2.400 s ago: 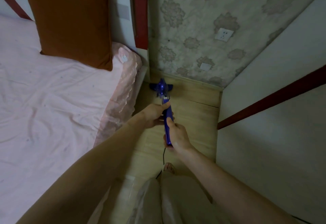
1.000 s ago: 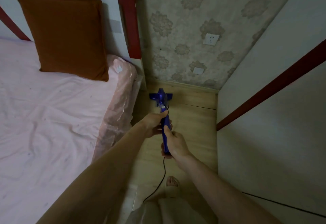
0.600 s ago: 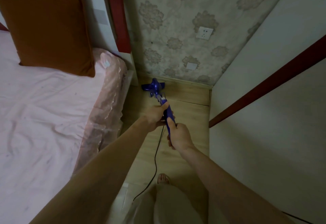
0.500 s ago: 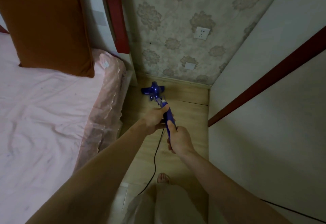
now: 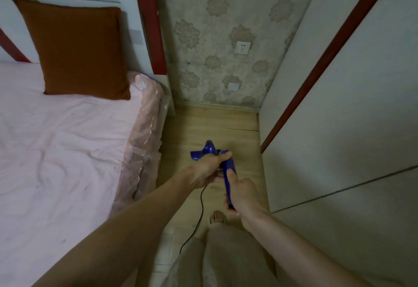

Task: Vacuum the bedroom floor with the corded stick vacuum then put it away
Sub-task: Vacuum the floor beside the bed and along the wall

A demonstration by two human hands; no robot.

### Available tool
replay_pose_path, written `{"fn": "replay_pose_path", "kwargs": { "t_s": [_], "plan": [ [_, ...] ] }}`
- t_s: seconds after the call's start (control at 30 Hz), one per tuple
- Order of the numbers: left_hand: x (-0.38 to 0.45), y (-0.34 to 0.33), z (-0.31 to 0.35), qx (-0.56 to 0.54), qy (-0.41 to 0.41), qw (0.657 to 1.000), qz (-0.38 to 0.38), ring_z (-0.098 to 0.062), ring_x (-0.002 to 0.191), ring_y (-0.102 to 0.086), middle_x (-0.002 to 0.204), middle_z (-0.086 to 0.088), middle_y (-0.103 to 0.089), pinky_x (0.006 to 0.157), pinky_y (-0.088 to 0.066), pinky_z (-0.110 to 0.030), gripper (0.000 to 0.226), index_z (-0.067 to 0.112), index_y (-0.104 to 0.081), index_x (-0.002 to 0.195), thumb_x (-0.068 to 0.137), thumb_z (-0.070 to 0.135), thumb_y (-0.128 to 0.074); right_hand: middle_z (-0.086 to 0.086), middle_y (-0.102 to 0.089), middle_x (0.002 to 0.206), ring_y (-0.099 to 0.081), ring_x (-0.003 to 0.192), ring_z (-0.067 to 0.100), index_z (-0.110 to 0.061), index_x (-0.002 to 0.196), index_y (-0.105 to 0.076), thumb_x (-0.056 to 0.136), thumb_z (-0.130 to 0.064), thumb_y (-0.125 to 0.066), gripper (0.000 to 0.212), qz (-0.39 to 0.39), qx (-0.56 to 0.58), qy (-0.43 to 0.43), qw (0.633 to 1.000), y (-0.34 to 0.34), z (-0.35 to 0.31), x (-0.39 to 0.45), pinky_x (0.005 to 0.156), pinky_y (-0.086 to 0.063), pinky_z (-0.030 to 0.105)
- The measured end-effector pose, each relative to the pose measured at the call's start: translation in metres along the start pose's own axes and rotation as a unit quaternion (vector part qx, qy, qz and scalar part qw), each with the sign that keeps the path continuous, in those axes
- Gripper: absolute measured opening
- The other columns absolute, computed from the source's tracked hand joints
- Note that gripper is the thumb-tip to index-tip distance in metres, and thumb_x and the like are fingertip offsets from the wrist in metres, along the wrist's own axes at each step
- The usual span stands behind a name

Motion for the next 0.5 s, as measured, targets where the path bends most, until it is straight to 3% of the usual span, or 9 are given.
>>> {"fn": "replay_pose_path", "kwargs": {
  "t_s": [0.07,0.17,0.27,0.33,0.5],
  "plan": [
    [-0.018,0.003,-0.022,0.032,0.008,0.999,-0.018,-0.016,0.072,-0.065,0.096,-0.012,-0.064,0.059,-0.054,-0.025,0.041,-0.001,-0.058,0.118,0.097,0.034,-0.054,0.01,-0.053,0.073,-0.05,0.055,0.017,-0.006,0.103,-0.054,0.102,-0.042,-0.037,0.04,-0.012,0.043,-0.012,0.999,-0.011,0.02,-0.027,0.036,-0.037,0.019],
    [-0.038,0.016,-0.046,0.072,0.008,0.997,-0.032,-0.014,0.069,-0.066,0.093,-0.011,-0.065,0.056,-0.053,-0.022,0.037,0.001,-0.057,0.111,0.096,0.035,-0.056,0.009,-0.051,0.073,-0.05,0.053,0.017,-0.008,0.103,-0.052,0.102,-0.039,-0.039,0.034,-0.022,0.115,-0.028,0.993,-0.035,0.039,-0.059,0.034,-0.036,0.02],
    [-0.037,0.044,-0.06,0.098,-0.007,0.995,-0.003,-0.026,0.09,-0.066,0.108,-0.017,-0.067,0.079,-0.057,-0.034,0.059,0.001,-0.06,0.119,0.083,0.048,-0.069,0.009,-0.053,0.077,-0.053,0.053,0.017,-0.013,0.096,-0.052,0.102,-0.041,-0.04,0.031,-0.032,0.163,-0.046,0.985,-0.064,0.048,-0.073,0.035,-0.037,0.021],
    [-0.021,0.065,-0.074,0.093,-0.007,0.996,0.014,-0.032,0.102,-0.067,0.117,-0.019,-0.067,0.093,-0.054,-0.045,0.069,0.007,-0.063,0.119,0.072,0.057,-0.076,0.011,-0.057,0.082,-0.054,0.05,0.016,-0.012,0.101,-0.051,0.102,-0.042,-0.039,0.033,-0.039,0.171,-0.049,0.983,-0.08,0.052,-0.075,0.033,-0.037,0.019],
    [0.047,0.093,-0.115,0.099,0.029,0.994,0.023,-0.033,0.106,-0.067,0.118,-0.017,-0.067,0.094,-0.051,-0.054,0.074,0.012,-0.066,0.116,0.065,0.063,-0.08,0.008,-0.059,0.076,-0.057,0.048,0.013,-0.003,0.112,-0.055,0.101,-0.046,-0.038,0.047,-0.035,0.149,-0.033,0.988,-0.088,0.073,-0.057,0.041,-0.043,0.022]
  ]
}}
Point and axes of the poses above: each hand's wrist, its own x-axis towards the middle knuckle, its own y-axis out of the back of the hand, z = x × y, the point moved 7 cm from there along x, towards the middle knuckle
